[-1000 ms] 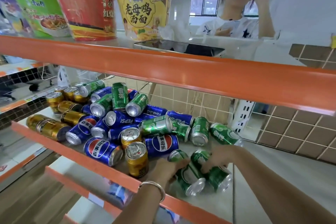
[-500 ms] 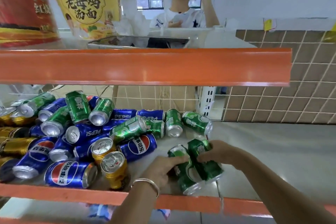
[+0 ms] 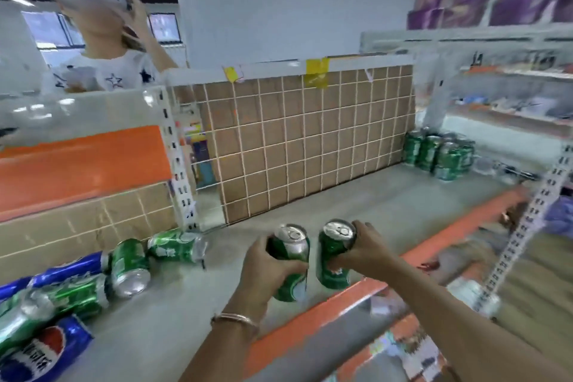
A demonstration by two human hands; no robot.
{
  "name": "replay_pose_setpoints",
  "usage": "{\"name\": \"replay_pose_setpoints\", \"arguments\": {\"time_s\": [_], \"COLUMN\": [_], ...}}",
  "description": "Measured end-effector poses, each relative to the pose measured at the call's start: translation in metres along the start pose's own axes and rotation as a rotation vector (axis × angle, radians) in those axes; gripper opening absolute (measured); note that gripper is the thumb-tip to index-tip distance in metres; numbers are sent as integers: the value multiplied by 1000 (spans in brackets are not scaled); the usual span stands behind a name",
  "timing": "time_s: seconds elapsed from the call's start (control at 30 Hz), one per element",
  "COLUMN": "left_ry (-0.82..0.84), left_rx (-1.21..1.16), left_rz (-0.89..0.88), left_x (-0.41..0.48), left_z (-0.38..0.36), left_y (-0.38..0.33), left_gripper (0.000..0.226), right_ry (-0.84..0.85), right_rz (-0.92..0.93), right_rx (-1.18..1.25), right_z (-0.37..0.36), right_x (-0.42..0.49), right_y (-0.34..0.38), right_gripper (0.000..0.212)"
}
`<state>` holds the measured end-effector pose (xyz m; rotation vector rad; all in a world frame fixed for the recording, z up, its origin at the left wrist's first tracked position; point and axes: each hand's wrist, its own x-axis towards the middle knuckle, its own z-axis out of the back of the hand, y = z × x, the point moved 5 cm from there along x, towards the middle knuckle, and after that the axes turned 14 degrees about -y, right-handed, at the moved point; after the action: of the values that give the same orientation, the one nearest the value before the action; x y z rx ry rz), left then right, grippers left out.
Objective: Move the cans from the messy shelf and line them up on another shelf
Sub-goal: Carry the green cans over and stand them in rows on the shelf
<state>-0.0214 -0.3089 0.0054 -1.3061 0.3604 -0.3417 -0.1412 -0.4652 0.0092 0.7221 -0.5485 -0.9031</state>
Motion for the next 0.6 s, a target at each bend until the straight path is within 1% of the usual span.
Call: {"name": "replay_pose_setpoints", "arguments": {"time_s": [0.03,0.07,0.17,0.23,0.4,0.43,0.5,0.53,0.6], "left_ry": [-3,-6,-22,-4,59,65,79,93,118], "left_rx": [-1,-11,-44,-61,-143,-154,-168,-167,-131], "left_rz": [-42,-70,-140,-158,-104,-88,-57,-44,-31], "left_x": [-2,-5,-18,-26,-39,-43,-50,-53,-58], "left_z": [-18,-38,-101,-143,-247,-266,-300,-314,-342], "left_y": [-8,-15,-29,-36,-46,-48,-50,-53,-57], "left_gripper": [59,61,67,70,62,61,63,64,68], "right_ry": [-43,-72,-156,-209,-238,-249,-252,-241,-219], "right_rz": [-23,-43,-121,-160,-200,-196,-191,-190,-199], "right_rx": [-2,6,7,-8,64,89,125,133,125], "right_z": [16,34,94,133,213,227,249,258,273], "right_x": [7,12,22,29,45,47,51,53,59], "right_y": [-17,-33,-77,-107,-170,-181,-199,-207,-226], "right_gripper": [61,67,58,57,60,66,86,93,96]}}
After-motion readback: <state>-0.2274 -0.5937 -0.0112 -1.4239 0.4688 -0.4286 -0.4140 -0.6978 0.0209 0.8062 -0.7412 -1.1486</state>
